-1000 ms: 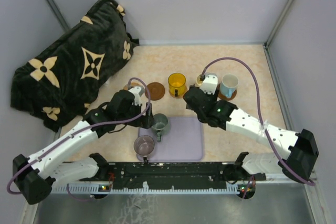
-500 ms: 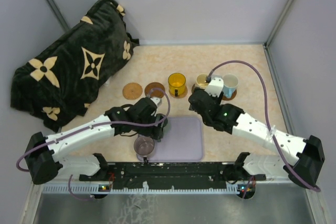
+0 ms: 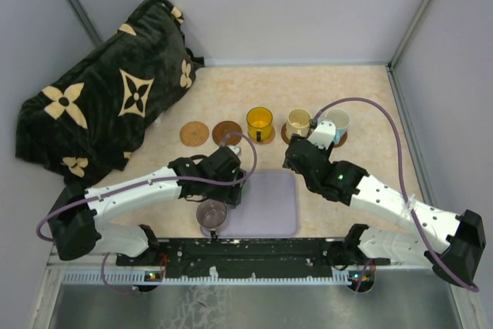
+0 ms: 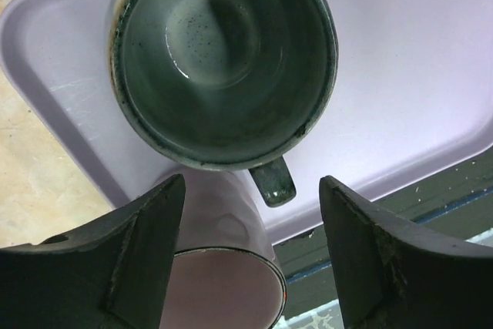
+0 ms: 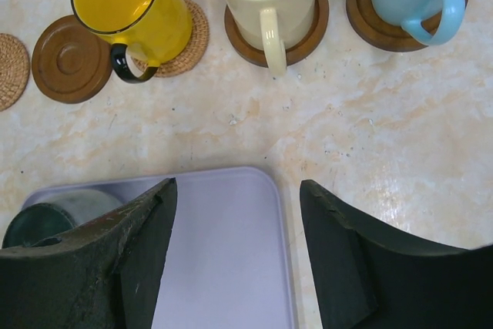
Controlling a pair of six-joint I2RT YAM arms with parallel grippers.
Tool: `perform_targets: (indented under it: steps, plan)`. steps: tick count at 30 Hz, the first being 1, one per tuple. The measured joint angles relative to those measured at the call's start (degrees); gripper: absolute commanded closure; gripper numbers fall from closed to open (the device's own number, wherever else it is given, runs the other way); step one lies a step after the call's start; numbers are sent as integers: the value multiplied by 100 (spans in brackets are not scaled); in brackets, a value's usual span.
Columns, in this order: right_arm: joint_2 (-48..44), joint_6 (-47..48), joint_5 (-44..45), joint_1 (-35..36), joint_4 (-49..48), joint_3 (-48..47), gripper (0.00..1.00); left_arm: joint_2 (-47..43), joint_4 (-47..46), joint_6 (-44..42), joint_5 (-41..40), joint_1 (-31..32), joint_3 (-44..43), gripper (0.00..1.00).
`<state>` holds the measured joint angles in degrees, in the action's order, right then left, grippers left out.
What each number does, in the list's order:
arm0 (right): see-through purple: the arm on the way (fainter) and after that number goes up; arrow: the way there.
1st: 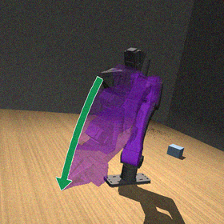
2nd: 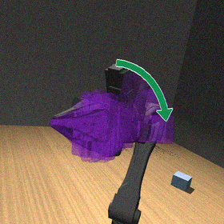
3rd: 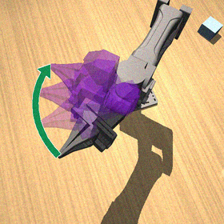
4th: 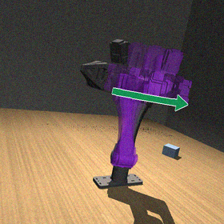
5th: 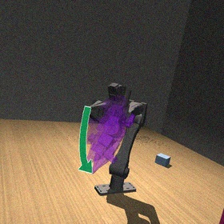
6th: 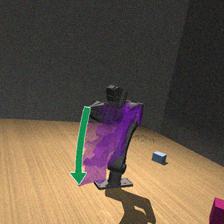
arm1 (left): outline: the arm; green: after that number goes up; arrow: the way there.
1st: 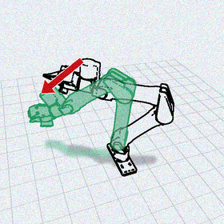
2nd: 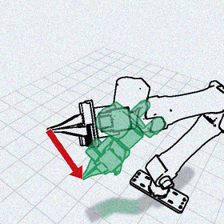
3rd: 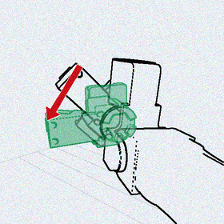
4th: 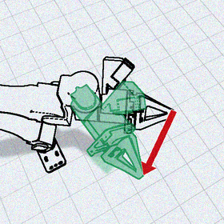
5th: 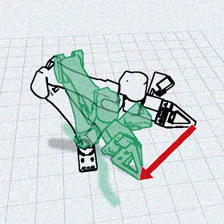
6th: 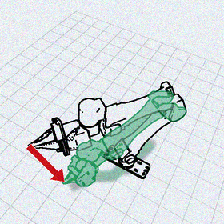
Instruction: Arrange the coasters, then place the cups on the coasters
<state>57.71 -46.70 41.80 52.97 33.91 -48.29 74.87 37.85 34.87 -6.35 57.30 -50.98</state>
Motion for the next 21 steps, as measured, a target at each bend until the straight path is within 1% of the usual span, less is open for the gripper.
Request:
perform_targets:
  steps: [4, 8, 11, 17, 21]
  plan:
    - [-90, -2, -13, 0, -2, 42, 35, 153, -98, 74, -116, 33, 0, 29]
    - [-109, 0, -35, 0, -22, 50, 35, 262, -186, 142, -221, 37, 2, 40]
    - [-109, 0, -72, 0, -46, 70, 35, 315, -216, 168, -308, 37, 7, 42]
    - [-109, 0, -118, 0, -142, 70, 35, 396, -295, 260, -391, 48, 101, 56]
    - [-109, 0, -142, 0, -153, 70, 36, 404, -310, 282, -459, 48, 197, 61]
